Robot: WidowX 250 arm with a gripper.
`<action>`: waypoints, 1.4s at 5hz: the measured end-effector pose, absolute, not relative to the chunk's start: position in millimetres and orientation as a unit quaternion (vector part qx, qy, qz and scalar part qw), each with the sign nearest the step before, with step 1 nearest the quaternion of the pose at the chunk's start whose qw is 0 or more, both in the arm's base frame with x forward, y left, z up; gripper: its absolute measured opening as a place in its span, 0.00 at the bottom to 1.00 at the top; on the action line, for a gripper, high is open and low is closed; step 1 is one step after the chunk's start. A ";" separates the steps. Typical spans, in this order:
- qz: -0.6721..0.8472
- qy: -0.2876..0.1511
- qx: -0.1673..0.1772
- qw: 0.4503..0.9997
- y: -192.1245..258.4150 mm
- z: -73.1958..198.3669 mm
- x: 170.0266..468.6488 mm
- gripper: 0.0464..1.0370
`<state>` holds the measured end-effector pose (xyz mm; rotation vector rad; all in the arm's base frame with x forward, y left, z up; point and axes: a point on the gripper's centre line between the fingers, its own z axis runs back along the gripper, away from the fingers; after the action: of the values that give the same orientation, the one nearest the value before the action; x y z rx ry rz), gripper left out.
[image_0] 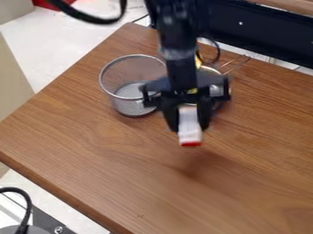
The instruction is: Move the object from the grey basket to the middle of the table
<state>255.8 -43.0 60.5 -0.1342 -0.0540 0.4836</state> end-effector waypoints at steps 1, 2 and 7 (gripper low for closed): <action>0.230 -0.038 -0.055 0.971 -41.4 39.9 247.5 0.44; 0.205 -0.049 -0.043 0.977 -36.0 25.0 242.7 0.44; 0.190 -0.042 -0.032 0.980 -37.4 14.7 228.6 0.81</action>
<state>228.6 -37.4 14.7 -0.0642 -0.0848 0.3817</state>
